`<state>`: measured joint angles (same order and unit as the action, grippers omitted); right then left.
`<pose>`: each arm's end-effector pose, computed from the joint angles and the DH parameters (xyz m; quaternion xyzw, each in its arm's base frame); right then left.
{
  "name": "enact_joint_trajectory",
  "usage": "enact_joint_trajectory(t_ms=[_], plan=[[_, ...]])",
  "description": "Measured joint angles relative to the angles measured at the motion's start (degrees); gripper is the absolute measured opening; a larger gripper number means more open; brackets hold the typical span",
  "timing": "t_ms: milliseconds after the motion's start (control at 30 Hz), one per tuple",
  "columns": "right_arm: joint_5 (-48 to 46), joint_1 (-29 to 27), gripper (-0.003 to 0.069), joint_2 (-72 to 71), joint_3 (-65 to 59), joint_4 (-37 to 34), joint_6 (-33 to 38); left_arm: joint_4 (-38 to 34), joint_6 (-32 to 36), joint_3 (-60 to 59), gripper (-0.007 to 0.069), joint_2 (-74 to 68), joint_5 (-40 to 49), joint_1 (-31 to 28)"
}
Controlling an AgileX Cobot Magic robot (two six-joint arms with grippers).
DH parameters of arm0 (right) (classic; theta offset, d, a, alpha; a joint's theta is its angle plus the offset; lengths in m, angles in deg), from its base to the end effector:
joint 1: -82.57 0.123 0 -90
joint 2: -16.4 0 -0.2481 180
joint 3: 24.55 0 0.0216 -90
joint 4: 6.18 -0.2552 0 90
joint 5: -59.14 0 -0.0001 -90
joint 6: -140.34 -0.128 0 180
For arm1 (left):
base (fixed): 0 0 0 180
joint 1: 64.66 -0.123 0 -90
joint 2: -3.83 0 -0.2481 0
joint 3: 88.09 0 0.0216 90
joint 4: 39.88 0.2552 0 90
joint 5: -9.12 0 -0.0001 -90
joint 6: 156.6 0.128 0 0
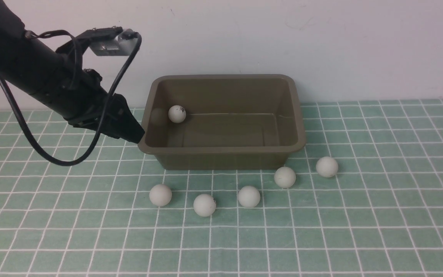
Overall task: Put the table tennis balls in the box on the green coffee tablecloth.
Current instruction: 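Reach for and grasp a ping pong ball on the table beside the basket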
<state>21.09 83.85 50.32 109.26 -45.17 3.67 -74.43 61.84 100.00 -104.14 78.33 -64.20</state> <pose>0.1505 0.0531 0.2834 -0.1961 0.7936 0.1170 0.5639 0.3589 -0.0708 0.2316 0.2425 0.9225 -0.2413 0.1790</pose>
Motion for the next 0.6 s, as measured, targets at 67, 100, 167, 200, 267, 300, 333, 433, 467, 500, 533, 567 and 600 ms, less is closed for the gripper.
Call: enact_joint_trajectory(t_ms=[67,100,167,200,267,300,333,433,467,500,533,567,600], plan=[[0.1,0.0,0.0440,0.0,0.0,0.0,0.0,-0.1,-0.2,0.0,0.0387,0.0,0.0,0.0],[0.1,0.0,0.0440,0.0,0.0,0.0,0.4,-0.1,-0.2,0.0,0.0387,0.0,0.0,0.0],[0.1,0.0,0.0440,0.0,0.0,0.0,1.2,-0.2,0.0,0.0,0.0387,0.4,0.0,0.0],[0.1,0.0,0.0440,0.0,0.0,0.0,1.4,-0.2,0.2,0.0,0.0386,0.7,0.0,0.0],[0.1,0.0,0.0440,0.0,0.0,0.0,1.7,-0.2,0.9,0.0,0.0380,2.0,0.0,0.0],[0.1,0.0,0.0440,0.0,0.0,0.0,1.7,-0.2,1.2,0.0,0.0371,3.4,0.0,0.0],[0.1,0.0,0.0440,0.0,0.0,0.0,1.8,-0.2,1.2,0.0,0.0371,3.4,0.0,0.0],[0.1,0.0,0.0440,0.0,0.0,0.0,2.1,-0.3,1.8,-0.5,0.0347,8.7,0.2,0.0],[0.1,0.0,0.0440,0.0,0.0,0.0,2.1,-0.4,1.8,-0.8,0.0344,9.5,0.3,0.1],[0.1,0.0,0.0440,0.0,0.0,0.0,2.1,-0.6,1.8,-1.3,0.0342,11.4,0.8,0.1],[0.1,0.0,0.0440,0.0,0.0,0.0,2.1,-0.8,1.8,-1.7,0.0342,12.2,0.9,0.1],[0.1,0.0,0.0440,0.0,0.0,0.0,2.1,-0.8,1.8,-1.9,0.0342,12.5,0.9,0.2],[0.1,0.0,0.0440,0.0,0.0,0.0,2.1,-1.0,1.8,-2.6,0.0342,13.9,1.0,0.2]])
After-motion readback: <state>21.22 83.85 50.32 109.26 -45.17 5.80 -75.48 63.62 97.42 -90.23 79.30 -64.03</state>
